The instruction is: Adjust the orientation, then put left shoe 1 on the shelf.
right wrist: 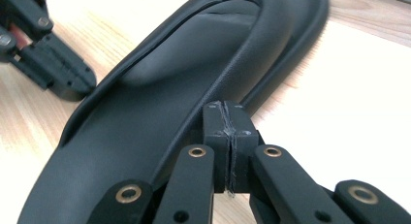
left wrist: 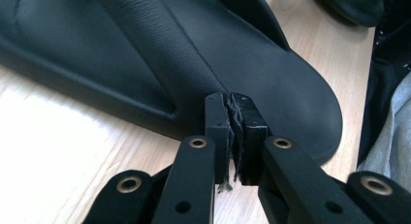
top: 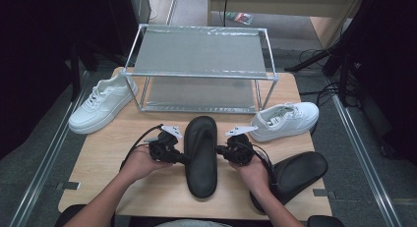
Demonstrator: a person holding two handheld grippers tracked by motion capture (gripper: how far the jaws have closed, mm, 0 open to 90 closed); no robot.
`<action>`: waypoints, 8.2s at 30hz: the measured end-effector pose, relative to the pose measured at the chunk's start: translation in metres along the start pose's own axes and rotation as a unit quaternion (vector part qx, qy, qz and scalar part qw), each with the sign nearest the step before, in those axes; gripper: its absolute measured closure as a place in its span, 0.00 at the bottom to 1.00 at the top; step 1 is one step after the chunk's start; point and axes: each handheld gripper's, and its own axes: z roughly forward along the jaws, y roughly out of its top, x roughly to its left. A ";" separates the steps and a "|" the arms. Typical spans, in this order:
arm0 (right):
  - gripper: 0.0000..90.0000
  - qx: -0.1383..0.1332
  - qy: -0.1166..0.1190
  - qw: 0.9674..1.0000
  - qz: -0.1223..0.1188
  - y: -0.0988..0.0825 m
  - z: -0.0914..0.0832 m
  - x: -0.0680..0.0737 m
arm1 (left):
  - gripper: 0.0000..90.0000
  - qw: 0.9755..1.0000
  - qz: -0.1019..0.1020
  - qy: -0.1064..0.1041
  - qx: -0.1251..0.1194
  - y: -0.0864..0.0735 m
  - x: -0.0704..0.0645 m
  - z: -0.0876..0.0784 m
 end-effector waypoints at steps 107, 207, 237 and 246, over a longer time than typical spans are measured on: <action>0.91 -0.055 -0.076 0.991 0.098 0.070 0.029 -0.055 | 0.98 0.983 0.016 0.142 -0.115 0.164 0.102 -0.146; 1.00 -0.047 -0.028 0.998 0.027 0.026 0.055 -0.004 | 1.00 0.981 0.017 0.149 -0.126 0.158 0.118 -0.135; 1.00 -0.082 -0.034 0.995 0.049 0.095 0.101 -0.023 | 1.00 0.981 0.016 0.152 -0.123 0.158 0.118 -0.135; 1.00 -0.077 -0.026 0.995 0.056 0.114 0.118 -0.029 | 1.00 0.980 0.014 0.151 -0.127 0.157 0.118 -0.135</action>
